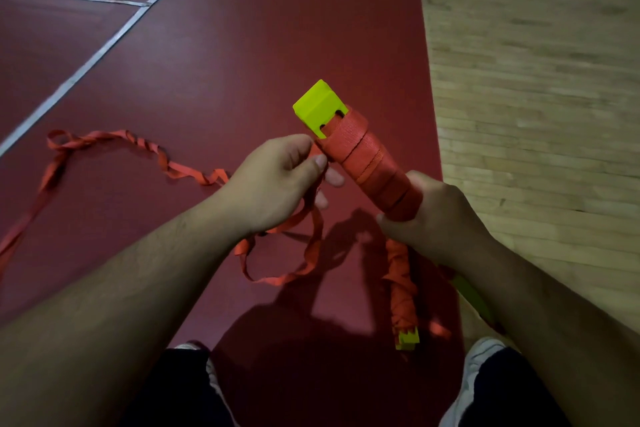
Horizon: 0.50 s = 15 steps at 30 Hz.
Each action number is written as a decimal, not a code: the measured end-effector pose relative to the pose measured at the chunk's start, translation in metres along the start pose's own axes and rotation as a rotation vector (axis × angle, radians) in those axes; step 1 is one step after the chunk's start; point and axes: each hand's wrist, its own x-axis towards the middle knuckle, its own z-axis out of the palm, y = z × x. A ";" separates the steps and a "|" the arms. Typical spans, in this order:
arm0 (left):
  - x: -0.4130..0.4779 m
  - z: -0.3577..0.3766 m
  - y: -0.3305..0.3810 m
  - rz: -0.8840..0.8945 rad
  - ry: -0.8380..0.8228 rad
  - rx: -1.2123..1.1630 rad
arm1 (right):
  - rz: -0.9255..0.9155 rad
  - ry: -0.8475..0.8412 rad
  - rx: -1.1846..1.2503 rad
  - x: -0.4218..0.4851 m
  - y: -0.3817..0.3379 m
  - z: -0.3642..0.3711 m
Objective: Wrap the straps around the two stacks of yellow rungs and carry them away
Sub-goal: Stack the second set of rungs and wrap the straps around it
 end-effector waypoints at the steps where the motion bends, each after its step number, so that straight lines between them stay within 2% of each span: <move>1: 0.000 0.003 0.001 0.001 0.023 -0.047 | -0.003 -0.001 0.001 0.000 -0.001 0.001; 3: -0.001 0.006 0.001 0.008 0.056 -0.111 | -0.007 -0.002 0.005 -0.001 -0.003 0.002; 8: 0.002 0.005 -0.003 0.044 0.041 -0.010 | -0.003 0.011 0.016 -0.001 -0.002 0.000; 12: 0.003 0.013 0.000 -0.034 0.035 -0.083 | 0.020 0.013 -0.024 -0.002 -0.001 0.001; 15: 0.001 0.014 0.000 -0.050 0.100 -0.061 | 0.019 -0.005 -0.031 -0.003 -0.002 0.002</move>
